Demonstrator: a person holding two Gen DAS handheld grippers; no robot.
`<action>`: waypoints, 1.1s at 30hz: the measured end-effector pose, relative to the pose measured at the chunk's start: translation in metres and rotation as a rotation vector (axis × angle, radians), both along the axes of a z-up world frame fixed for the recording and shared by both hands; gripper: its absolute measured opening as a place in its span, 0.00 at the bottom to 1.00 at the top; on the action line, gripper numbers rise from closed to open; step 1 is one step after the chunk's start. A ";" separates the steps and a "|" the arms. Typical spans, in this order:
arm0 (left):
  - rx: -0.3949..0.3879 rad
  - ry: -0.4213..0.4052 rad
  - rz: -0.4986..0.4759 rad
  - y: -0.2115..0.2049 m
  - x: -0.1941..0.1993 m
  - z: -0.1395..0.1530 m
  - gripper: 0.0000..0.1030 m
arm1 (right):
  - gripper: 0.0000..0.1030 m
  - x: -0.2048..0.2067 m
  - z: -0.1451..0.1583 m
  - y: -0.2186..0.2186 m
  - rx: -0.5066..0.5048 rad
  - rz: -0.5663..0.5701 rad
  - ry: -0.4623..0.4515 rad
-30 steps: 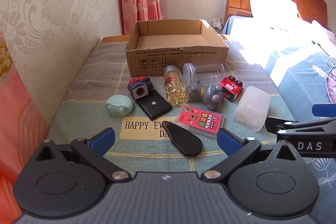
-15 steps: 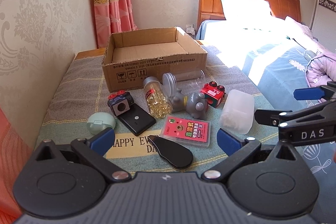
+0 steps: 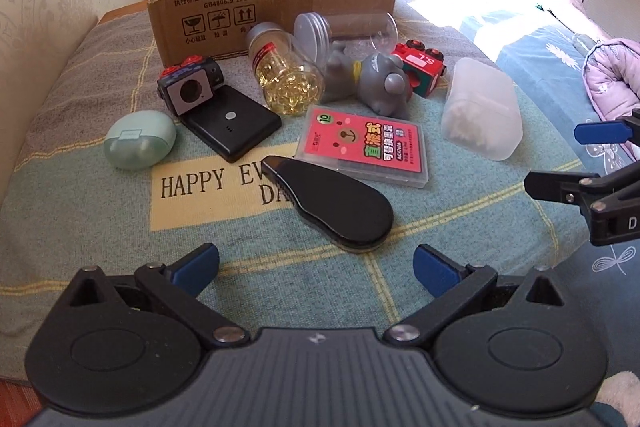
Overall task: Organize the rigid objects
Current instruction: 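Move left tool to the black teardrop paddle while right tool approaches the white plastic box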
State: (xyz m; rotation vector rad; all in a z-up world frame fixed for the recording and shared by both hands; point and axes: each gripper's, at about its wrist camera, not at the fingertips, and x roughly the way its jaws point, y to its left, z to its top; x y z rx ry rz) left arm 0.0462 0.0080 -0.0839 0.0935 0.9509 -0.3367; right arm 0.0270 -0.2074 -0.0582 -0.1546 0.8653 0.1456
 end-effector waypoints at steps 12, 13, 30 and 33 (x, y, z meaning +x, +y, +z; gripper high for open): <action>0.033 -0.062 -0.075 -0.001 0.017 -0.006 1.00 | 1.00 0.018 -0.028 -0.004 0.005 0.015 0.071; 0.031 -0.069 -0.079 0.000 0.016 -0.006 1.00 | 1.00 0.019 -0.030 -0.004 0.006 0.017 0.076; 0.009 -0.113 -0.259 -0.016 0.036 -0.008 1.00 | 1.00 0.016 -0.034 -0.011 0.041 0.054 0.033; 0.012 -0.097 -0.312 -0.018 0.029 -0.007 1.00 | 1.00 0.015 -0.034 -0.011 0.041 0.060 0.030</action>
